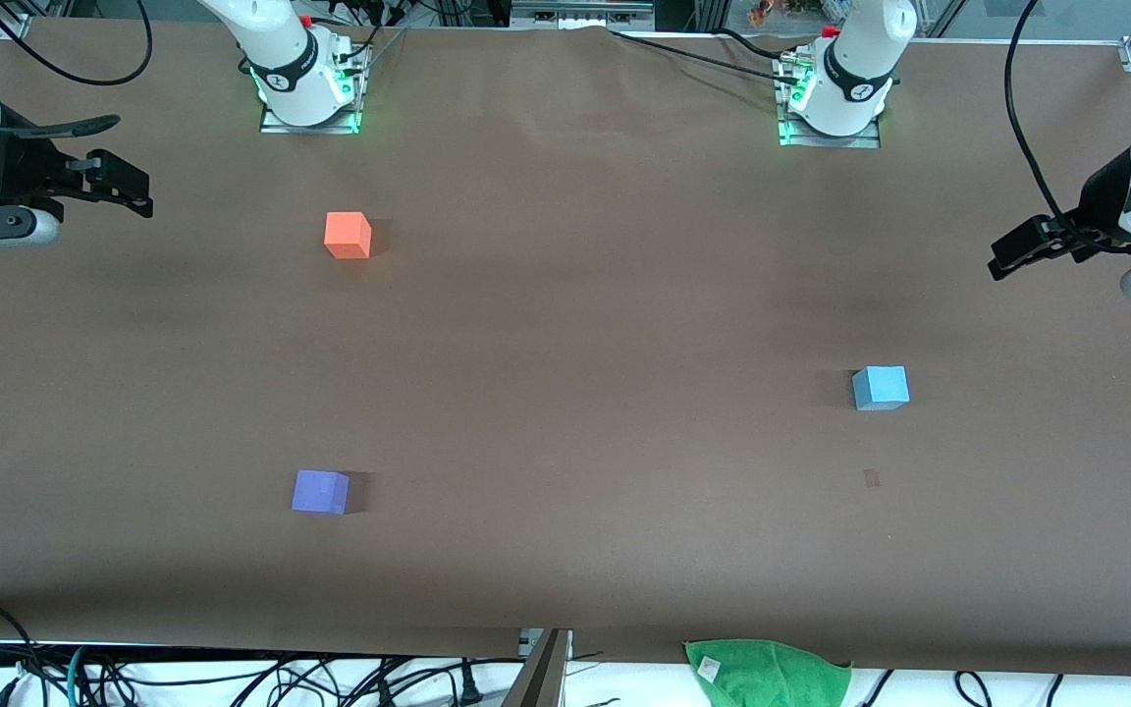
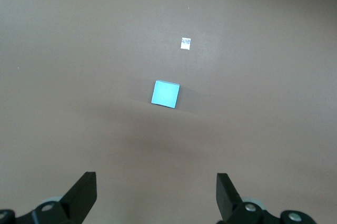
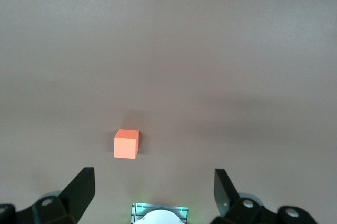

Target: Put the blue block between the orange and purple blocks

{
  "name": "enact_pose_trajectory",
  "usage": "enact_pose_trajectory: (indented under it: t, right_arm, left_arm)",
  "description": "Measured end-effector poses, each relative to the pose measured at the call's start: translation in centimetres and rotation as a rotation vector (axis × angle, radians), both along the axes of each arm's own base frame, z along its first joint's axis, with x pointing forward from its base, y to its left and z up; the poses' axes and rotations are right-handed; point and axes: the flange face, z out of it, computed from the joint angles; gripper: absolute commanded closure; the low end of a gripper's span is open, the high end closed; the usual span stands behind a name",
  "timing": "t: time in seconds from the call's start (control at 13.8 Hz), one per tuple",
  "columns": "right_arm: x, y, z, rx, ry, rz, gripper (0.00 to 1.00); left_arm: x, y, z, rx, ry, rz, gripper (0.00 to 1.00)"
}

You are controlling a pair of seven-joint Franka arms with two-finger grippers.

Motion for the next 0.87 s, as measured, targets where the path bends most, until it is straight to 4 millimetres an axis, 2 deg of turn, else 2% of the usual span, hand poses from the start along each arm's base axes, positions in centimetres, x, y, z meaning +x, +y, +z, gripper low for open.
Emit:
enact_pose_trajectory:
  t: [0.72,0.87]
  right_arm:
    - [0.05,0.0,-0.1,0.0,0.002,0.0,0.0]
    - [0.05,0.0,-0.11,0.0,0.002,0.0,0.0]
  left_arm:
    - [0.09,0.29,0.12,0.003,-0.008,-0.001,0.0]
    - [-0.16,0.04,-0.09,0.036,0.016,-0.094,0.0]
